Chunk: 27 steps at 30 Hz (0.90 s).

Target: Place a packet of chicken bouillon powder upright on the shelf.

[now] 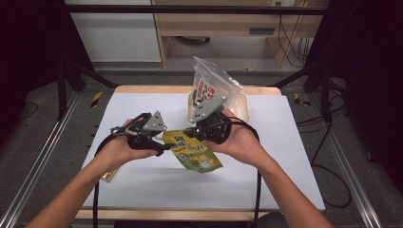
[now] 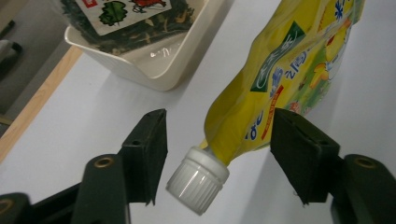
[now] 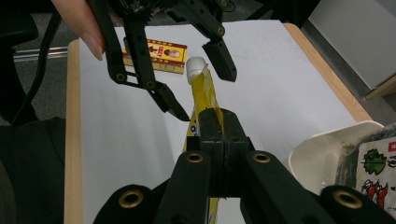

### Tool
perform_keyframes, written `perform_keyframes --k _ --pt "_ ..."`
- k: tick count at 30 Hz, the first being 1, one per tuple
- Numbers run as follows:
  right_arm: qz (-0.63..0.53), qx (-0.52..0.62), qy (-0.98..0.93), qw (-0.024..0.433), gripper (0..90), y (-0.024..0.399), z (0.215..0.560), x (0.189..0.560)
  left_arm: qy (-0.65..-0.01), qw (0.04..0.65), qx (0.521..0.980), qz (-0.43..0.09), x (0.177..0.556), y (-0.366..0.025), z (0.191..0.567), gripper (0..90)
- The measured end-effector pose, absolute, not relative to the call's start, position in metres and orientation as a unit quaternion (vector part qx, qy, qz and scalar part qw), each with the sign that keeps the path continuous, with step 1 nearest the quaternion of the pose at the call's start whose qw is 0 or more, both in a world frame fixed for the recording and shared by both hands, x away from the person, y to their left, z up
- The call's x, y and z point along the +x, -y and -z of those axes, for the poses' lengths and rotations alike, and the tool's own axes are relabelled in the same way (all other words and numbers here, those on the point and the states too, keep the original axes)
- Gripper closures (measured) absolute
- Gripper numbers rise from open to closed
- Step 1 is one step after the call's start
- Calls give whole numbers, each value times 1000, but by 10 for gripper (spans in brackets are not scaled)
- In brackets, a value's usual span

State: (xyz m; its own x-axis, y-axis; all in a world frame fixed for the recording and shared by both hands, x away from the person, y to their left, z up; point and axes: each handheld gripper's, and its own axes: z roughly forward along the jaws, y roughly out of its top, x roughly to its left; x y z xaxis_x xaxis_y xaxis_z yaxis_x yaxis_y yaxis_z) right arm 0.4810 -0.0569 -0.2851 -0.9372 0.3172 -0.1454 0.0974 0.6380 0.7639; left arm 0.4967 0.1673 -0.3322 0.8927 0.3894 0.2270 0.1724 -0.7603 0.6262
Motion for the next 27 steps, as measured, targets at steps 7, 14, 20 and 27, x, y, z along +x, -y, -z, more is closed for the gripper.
perform_keyframes --k 7,14,20,27 --pt "-409 112 -895 135 900 60 286 479 -138 316 927 -148 500 -167 331 598" --pt "-413 117 -893 137 893 69 288 481 -131 310 933 -127 497 -165 325 702" --pt "-414 119 -891 139 899 78 290 478 -118 304 936 -130 497 -159 318 705" --pt "-413 127 -892 137 894 84 293 479 -101 274 946 -142 499 -151 309 706"
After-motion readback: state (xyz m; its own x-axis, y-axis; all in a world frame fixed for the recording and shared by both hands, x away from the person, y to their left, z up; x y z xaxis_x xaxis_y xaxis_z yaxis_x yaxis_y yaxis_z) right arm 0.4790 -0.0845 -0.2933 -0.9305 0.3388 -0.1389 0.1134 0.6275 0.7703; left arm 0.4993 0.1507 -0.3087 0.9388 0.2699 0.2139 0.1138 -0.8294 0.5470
